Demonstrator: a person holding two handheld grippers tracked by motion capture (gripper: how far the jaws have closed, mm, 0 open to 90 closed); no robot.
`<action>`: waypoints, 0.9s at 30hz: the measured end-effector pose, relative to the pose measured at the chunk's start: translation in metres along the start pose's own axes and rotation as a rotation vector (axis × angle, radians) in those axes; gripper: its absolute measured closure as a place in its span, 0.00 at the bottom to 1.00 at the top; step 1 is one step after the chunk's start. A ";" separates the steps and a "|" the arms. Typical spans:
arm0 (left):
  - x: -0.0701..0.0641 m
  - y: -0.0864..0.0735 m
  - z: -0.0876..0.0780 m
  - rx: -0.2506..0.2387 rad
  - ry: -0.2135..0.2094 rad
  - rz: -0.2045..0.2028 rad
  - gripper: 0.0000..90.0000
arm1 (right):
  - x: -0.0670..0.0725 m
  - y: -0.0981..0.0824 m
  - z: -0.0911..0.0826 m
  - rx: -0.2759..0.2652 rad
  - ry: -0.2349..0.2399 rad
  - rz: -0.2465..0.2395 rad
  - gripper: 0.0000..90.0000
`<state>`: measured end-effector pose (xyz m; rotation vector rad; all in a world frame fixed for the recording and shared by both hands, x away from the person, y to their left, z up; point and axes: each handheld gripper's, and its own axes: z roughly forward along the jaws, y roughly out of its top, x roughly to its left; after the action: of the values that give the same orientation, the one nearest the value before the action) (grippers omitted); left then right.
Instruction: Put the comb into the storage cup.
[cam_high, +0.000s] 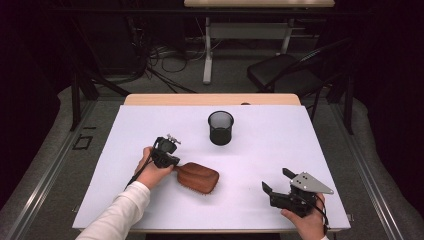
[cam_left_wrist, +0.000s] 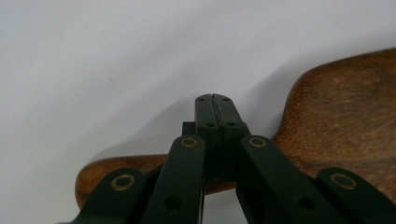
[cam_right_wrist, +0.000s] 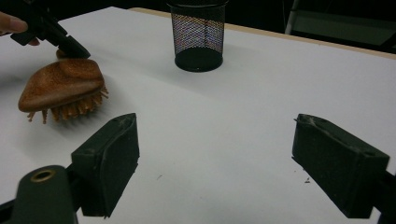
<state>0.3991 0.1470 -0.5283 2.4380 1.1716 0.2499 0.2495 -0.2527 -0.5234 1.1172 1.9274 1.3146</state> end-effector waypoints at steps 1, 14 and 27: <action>0.000 -0.002 -0.001 -0.004 -0.001 -0.004 1.00 | 0.000 0.000 0.000 0.001 0.000 0.001 0.16; 0.003 -0.030 -0.012 -0.041 -0.035 -0.029 1.00 | 0.000 0.000 0.001 0.008 -0.001 0.006 0.16; -0.006 -0.052 -0.017 -0.056 -0.007 0.008 1.00 | 0.000 -0.001 0.001 0.009 0.000 0.004 0.16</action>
<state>0.3529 0.1761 -0.5358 2.3936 1.1373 0.2720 0.2499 -0.2522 -0.5244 1.1261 1.9336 1.3100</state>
